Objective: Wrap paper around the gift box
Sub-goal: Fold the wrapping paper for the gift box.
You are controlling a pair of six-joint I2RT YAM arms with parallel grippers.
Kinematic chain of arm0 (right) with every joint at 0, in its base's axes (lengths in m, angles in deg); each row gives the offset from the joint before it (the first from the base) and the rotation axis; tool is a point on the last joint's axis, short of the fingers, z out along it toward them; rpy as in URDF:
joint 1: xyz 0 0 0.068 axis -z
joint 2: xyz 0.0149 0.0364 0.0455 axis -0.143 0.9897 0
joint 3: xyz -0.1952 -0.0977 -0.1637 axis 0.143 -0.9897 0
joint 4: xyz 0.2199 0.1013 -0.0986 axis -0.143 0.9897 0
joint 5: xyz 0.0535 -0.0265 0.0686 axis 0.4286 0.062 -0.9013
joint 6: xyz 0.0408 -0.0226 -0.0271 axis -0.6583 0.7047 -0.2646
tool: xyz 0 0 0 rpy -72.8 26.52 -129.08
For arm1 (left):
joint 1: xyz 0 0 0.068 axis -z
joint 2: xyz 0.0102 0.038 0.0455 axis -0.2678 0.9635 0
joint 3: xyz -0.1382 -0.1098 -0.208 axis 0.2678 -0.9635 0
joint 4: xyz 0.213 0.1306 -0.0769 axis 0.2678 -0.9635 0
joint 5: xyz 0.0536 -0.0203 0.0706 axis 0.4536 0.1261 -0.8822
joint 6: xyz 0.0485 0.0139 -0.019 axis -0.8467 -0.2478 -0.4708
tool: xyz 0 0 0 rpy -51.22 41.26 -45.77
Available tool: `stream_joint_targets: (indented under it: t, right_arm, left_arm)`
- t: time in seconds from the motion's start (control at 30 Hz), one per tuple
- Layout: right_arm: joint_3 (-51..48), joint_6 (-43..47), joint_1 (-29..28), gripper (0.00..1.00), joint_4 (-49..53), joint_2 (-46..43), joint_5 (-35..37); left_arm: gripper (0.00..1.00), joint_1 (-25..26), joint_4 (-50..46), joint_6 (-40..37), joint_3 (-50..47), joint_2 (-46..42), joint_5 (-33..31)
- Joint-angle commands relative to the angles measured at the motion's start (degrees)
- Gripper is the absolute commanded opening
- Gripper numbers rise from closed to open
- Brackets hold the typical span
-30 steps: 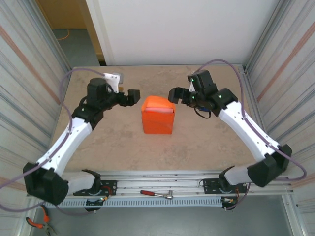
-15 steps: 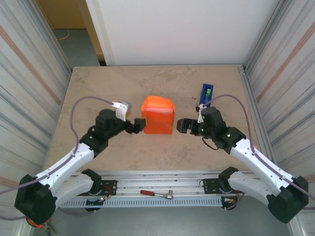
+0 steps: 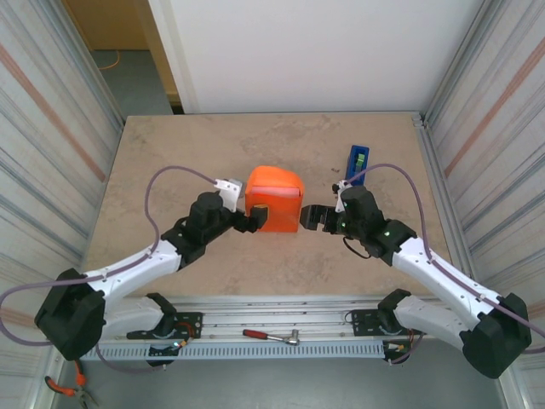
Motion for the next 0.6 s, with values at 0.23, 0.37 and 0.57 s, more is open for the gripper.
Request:
stream_joint_targets:
  t: [0.23,0.37,0.57]
  right_arm:
    - [1.45,0.38,-0.5,0.99,-3.39,2.95,0.83]
    - [2.35,1.34,-0.53,0.99,-5.61,4.42,1.59]
    - [6.94,2.6,-0.66,0.99,-8.24,10.59,2.87]
  left_arm:
    - [0.99,-0.49,5.18,-6.96,7.89,9.66,-6.68]
    - [0.99,-0.48,6.38,-7.85,8.23,12.67,-11.42]
    - [0.99,-0.3,5.37,-7.83,7.64,13.61,-13.15]
